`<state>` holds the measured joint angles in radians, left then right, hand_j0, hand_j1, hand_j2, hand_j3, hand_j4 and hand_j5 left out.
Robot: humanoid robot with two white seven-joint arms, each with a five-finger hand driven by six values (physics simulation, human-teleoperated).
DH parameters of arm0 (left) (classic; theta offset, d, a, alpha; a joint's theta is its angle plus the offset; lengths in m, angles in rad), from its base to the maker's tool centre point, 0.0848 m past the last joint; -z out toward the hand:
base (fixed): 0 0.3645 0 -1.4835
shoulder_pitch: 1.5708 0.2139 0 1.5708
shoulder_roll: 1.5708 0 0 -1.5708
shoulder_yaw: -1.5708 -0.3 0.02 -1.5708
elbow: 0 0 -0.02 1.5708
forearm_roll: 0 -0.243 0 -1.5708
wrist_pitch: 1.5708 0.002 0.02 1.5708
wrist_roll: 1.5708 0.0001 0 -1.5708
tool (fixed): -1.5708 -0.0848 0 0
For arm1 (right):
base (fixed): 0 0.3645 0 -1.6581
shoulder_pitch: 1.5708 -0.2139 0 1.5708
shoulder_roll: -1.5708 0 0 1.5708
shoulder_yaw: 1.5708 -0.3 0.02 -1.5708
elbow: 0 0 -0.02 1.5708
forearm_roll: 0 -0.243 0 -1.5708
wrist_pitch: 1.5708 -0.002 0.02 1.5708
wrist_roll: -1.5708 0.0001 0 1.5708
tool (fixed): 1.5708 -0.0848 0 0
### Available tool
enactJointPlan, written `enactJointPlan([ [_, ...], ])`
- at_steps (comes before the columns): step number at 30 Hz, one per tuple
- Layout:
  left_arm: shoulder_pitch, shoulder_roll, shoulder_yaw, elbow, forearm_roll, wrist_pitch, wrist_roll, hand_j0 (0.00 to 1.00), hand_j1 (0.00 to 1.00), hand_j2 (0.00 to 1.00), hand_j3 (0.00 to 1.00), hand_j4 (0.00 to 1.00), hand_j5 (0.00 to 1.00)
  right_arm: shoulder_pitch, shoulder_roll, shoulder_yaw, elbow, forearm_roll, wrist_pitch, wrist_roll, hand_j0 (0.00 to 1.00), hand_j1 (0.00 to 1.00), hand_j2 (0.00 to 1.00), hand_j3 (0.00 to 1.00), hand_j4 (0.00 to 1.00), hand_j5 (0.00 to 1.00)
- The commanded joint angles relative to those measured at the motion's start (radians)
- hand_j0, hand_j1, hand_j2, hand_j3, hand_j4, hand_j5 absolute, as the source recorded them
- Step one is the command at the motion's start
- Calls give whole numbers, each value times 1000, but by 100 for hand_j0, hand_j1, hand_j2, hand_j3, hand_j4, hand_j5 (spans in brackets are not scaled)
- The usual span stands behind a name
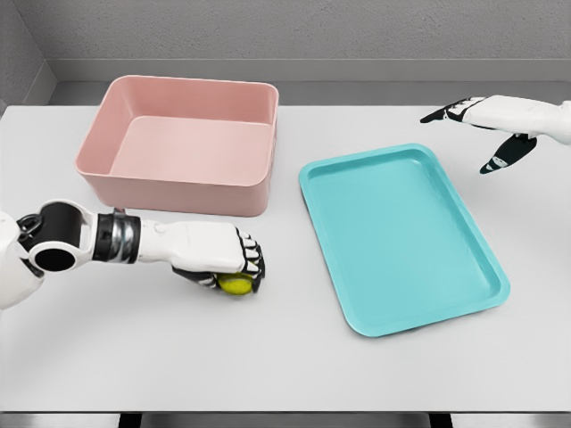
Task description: Put the tennis from the blue tray into the pink basket with both arms
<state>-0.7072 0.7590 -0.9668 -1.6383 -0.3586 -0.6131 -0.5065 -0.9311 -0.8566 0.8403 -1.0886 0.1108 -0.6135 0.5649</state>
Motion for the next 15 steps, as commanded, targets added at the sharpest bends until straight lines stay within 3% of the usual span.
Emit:
enactJointPlan([
  [1, 0, 3, 7, 0, 16, 2, 0, 55, 55, 55, 55, 55, 55, 0, -1, -1, -2, -6, 3, 0, 100, 100, 100, 100, 100, 100],
  [15, -18, 48, 59, -32, 55, 2, 0, 55, 55, 55, 55, 55, 55, -2, -2, -1, -2, -7, 3, -2, 100, 100, 100, 100, 100, 100],
])
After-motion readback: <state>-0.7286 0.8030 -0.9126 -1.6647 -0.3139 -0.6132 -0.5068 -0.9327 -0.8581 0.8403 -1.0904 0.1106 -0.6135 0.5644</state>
